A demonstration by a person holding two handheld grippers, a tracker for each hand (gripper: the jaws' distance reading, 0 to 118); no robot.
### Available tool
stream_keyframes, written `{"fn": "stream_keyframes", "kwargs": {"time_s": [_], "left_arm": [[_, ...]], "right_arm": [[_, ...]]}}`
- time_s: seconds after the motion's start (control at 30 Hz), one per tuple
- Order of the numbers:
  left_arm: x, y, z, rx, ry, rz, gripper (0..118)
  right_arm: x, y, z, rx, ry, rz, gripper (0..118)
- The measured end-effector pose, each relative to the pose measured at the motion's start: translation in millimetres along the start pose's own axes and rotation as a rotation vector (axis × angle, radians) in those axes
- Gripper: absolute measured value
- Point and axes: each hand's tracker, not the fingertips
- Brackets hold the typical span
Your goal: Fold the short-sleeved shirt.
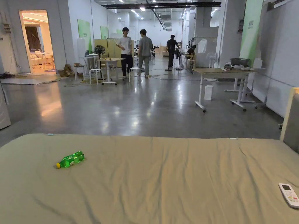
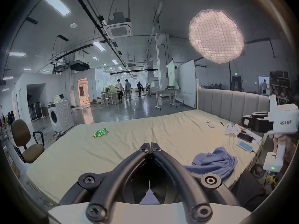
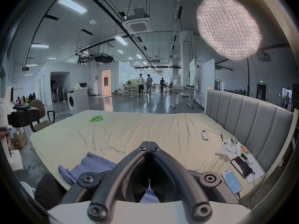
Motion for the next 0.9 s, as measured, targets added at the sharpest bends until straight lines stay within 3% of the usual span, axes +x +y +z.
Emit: {"fn": "stream_keyframes", "kwargs": {"time_s": [0.33, 0.73, 0.9], "left_arm": [[-7.9, 0.6, -4.2, -0.01, -0.037, 0.081, 0], [-9.7, -4.5, -11.0, -0.068, -0.052, 0.1, 0], [-20.0, -14.6, -22.2, -0.101, -0.062, 0.124, 0]], "right_arm": [[9.8, -3.3, 2.6, -0.011, -0.007, -0.083, 0], [5.0, -6.8, -1.0, -0.027, 0.003, -0.06, 0], [7.8, -14.8, -4.8, -0.084, 0.005, -0.091, 0]]}}
